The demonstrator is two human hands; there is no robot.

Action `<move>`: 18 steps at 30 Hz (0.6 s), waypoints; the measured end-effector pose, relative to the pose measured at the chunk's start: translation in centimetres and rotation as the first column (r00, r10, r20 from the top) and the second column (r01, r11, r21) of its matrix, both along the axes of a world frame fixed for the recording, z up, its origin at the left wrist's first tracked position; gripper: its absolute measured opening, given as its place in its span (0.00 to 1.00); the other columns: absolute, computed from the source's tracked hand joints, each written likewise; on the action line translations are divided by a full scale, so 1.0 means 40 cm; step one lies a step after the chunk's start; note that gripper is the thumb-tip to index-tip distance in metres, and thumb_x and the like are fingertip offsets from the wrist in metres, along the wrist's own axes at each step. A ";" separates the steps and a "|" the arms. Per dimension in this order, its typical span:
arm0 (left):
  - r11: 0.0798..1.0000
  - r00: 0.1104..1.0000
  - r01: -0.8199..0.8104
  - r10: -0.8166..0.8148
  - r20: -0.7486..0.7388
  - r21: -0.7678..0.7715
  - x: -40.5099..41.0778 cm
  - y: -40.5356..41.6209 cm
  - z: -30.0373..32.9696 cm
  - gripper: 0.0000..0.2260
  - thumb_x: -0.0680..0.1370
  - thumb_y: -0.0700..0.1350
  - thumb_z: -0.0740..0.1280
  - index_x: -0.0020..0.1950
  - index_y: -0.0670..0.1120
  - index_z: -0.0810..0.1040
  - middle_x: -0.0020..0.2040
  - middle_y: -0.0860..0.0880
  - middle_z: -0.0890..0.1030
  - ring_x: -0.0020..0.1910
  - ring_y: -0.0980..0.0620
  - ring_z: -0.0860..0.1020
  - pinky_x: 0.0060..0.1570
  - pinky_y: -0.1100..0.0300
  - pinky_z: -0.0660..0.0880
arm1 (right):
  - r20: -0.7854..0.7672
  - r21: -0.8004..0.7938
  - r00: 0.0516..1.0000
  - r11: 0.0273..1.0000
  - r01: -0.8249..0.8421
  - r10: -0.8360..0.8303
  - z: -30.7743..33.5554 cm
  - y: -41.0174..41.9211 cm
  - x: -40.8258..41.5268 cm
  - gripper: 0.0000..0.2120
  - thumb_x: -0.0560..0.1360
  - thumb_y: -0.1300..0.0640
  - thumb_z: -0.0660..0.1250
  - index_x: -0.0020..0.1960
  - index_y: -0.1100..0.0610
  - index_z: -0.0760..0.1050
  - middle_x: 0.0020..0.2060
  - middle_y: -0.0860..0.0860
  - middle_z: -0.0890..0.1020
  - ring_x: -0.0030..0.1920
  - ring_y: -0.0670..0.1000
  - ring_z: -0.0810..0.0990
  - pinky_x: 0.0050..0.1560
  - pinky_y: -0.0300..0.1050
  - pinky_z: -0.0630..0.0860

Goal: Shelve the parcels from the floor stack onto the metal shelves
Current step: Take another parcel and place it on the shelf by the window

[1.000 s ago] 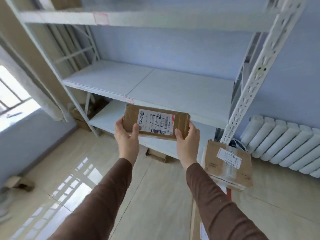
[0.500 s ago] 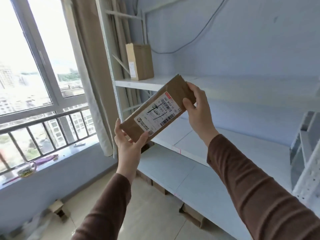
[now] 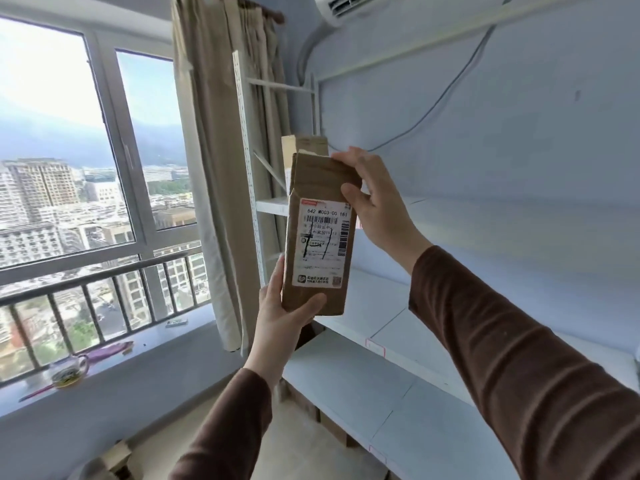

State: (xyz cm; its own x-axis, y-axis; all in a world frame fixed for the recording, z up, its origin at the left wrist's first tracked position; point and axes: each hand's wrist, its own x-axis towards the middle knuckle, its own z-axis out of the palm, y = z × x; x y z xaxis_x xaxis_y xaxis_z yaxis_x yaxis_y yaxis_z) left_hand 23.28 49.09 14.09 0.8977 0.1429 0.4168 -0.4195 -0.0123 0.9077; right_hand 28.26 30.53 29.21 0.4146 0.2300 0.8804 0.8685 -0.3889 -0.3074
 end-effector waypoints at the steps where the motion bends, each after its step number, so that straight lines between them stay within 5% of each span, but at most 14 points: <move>1: 1.000 1.000 -0.004 0.004 0.014 0.000 0.007 -0.003 0.006 0.41 0.67 0.52 0.82 0.75 0.69 0.66 0.70 0.50 0.76 0.68 0.47 0.78 0.63 0.44 0.78 | -0.014 0.018 1.000 1.000 -0.017 0.017 0.005 0.008 0.004 0.23 0.82 0.66 0.61 0.75 0.52 0.70 0.74 0.56 0.66 0.73 0.46 0.65 0.69 0.31 0.67; 4: 1.000 0.997 0.007 -0.006 0.074 -0.013 0.023 -0.017 0.033 0.39 0.72 0.47 0.78 0.76 0.66 0.63 0.67 0.56 0.79 0.67 0.51 0.79 0.68 0.45 0.73 | -0.105 0.139 0.980 0.978 -0.154 0.169 -0.008 0.034 0.005 0.29 0.83 0.61 0.63 0.80 0.46 0.59 0.77 0.42 0.63 0.76 0.47 0.66 0.69 0.52 0.75; 6: 1.000 0.994 0.007 -0.005 0.110 -0.014 0.037 -0.020 0.051 0.38 0.74 0.44 0.76 0.77 0.65 0.62 0.66 0.57 0.80 0.66 0.54 0.79 0.69 0.47 0.73 | -0.221 0.244 0.943 0.950 -0.192 0.248 -0.034 0.051 -0.003 0.33 0.82 0.59 0.66 0.81 0.46 0.56 0.69 0.32 0.69 0.68 0.41 0.76 0.62 0.47 0.80; 11: 0.999 0.989 0.044 -0.040 0.142 -0.028 0.062 -0.009 0.070 0.37 0.77 0.35 0.72 0.80 0.57 0.60 0.63 0.60 0.81 0.63 0.58 0.80 0.65 0.59 0.76 | -0.375 0.314 0.899 0.943 -0.108 0.228 -0.136 0.078 0.017 0.23 0.79 0.55 0.71 0.71 0.55 0.69 0.61 0.45 0.82 0.60 0.40 0.80 0.58 0.48 0.82; 15: 0.997 0.987 0.064 -0.057 0.149 -0.039 0.091 0.021 0.062 0.36 0.78 0.35 0.71 0.79 0.58 0.60 0.66 0.56 0.80 0.64 0.58 0.79 0.58 0.66 0.77 | -0.423 0.213 0.885 0.971 -0.109 0.192 -0.203 0.105 0.030 0.28 0.80 0.51 0.69 0.77 0.46 0.63 0.57 0.28 0.78 0.59 0.32 0.77 0.58 0.38 0.80; 18: 0.996 0.987 0.089 -0.085 0.140 -0.027 0.123 0.041 0.062 0.35 0.79 0.36 0.71 0.79 0.58 0.60 0.67 0.56 0.79 0.65 0.57 0.79 0.62 0.62 0.77 | -0.446 0.193 0.875 0.975 -0.111 0.188 -0.226 0.125 0.057 0.31 0.81 0.47 0.67 0.79 0.38 0.57 0.58 0.24 0.75 0.62 0.34 0.76 0.63 0.41 0.78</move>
